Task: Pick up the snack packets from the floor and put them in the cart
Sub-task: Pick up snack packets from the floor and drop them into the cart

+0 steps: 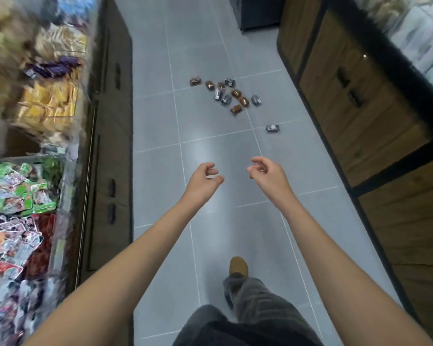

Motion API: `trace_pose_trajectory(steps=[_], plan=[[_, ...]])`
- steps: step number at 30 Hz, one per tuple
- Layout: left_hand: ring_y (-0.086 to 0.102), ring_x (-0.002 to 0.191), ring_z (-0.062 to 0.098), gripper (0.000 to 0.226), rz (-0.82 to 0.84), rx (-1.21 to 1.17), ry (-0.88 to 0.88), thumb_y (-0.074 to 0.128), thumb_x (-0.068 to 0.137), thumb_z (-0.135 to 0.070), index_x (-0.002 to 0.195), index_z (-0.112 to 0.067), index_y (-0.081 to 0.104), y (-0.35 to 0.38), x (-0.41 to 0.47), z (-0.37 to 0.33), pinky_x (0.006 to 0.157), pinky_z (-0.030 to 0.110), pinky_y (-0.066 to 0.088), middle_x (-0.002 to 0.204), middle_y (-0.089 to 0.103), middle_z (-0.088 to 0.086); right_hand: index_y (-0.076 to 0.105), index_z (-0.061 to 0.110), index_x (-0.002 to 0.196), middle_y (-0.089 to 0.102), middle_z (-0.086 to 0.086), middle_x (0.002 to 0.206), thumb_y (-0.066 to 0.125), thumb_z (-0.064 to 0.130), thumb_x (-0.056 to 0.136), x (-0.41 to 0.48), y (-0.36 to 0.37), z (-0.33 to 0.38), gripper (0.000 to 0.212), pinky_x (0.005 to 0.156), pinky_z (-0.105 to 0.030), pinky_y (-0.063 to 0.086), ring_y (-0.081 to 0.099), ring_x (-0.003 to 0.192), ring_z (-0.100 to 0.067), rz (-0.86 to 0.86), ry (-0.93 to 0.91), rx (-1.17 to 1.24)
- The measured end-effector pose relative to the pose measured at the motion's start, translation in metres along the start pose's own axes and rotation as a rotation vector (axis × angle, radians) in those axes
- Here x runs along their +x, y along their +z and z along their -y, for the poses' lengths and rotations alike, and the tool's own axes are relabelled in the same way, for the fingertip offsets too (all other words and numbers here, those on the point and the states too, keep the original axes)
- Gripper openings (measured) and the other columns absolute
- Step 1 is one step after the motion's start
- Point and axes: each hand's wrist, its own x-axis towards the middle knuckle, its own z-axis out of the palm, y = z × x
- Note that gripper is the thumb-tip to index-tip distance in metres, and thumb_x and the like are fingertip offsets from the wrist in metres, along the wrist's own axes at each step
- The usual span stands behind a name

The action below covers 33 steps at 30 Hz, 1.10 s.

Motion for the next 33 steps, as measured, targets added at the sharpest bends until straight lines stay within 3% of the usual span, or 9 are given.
trace_pose_trajectory(steps=[9, 15, 17, 23, 25, 29, 33], plan=[[0.051, 0.077, -0.004, 0.045, -0.093, -0.112, -0.028, 0.056, 0.092, -0.016, 0.134, -0.014, 0.042, -0.07, 0.126, -0.037, 0.065, 0.009, 0.038, 0.117, 0.051, -0.005, 0.059, 0.013, 0.115, 0.064, -0.005, 0.092, 0.059, 0.015, 0.088, 0.147, 0.068, 0.08, 0.027, 0.068, -0.021, 0.043, 0.058, 0.082, -0.016, 0.154, -0.054, -0.099], [0.052, 0.091, 0.011, 0.045, -0.091, -0.109, -0.02, 0.057, 0.092, -0.016, 0.135, -0.012, 0.042, -0.118, 0.244, -0.063, 0.068, 0.012, 0.04, 0.116, 0.05, -0.004, 0.058, 0.019, 0.111, 0.065, -0.006, 0.096, 0.059, 0.016, 0.088, 0.256, 0.113, 0.116, 0.023, 0.071, -0.021, 0.043, 0.062, 0.092, -0.02, 0.169, -0.046, -0.126], [0.052, 0.093, 0.012, 0.046, -0.069, -0.101, -0.006, 0.056, 0.092, -0.017, 0.135, -0.013, 0.042, -0.136, 0.288, -0.08, 0.072, 0.019, 0.04, 0.118, 0.051, -0.004, 0.058, 0.02, 0.111, 0.065, -0.004, 0.095, 0.059, 0.018, 0.088, 0.295, 0.127, 0.133, 0.023, 0.073, -0.022, 0.043, 0.063, 0.096, -0.021, 0.15, -0.039, -0.131], [0.053, 0.093, 0.014, 0.047, 0.008, -0.039, 0.015, 0.056, 0.091, -0.014, 0.135, -0.012, 0.042, -0.174, 0.398, -0.136, 0.07, 0.021, 0.041, 0.13, 0.051, 0.002, 0.06, 0.018, 0.112, 0.064, -0.003, 0.095, 0.06, 0.018, 0.087, 0.393, 0.152, 0.181, 0.024, 0.073, -0.023, 0.043, 0.064, 0.098, -0.024, 0.044, 0.024, -0.099], [0.053, 0.093, 0.014, 0.047, 0.035, -0.017, 0.02, 0.056, 0.091, -0.014, 0.135, -0.012, 0.042, -0.182, 0.429, -0.154, 0.076, 0.023, 0.04, 0.131, 0.051, 0.001, 0.06, 0.018, 0.112, 0.063, -0.004, 0.094, 0.06, 0.018, 0.088, 0.418, 0.151, 0.19, 0.024, 0.073, -0.023, 0.043, 0.064, 0.099, -0.024, 0.021, 0.051, -0.084], [0.054, 0.096, 0.014, 0.049, 0.103, 0.042, 0.045, 0.056, 0.091, -0.015, 0.137, -0.011, 0.04, -0.185, 0.494, -0.189, 0.084, 0.023, 0.039, 0.133, 0.05, 0.001, 0.06, 0.017, 0.111, 0.061, -0.004, 0.091, 0.06, 0.016, 0.087, 0.473, 0.145, 0.2, 0.024, 0.084, -0.029, 0.045, 0.065, 0.098, -0.027, -0.058, 0.109, -0.051], [0.053, 0.096, 0.014, 0.047, 0.155, 0.115, 0.066, 0.055, 0.091, -0.013, 0.136, -0.009, 0.04, -0.174, 0.565, -0.22, 0.083, 0.023, 0.039, 0.133, 0.05, 0.003, 0.06, 0.017, 0.109, 0.061, -0.004, 0.09, 0.058, 0.014, 0.087, 0.537, 0.14, 0.206, 0.022, 0.085, -0.029, 0.045, 0.064, 0.097, -0.026, -0.102, 0.142, -0.037]])
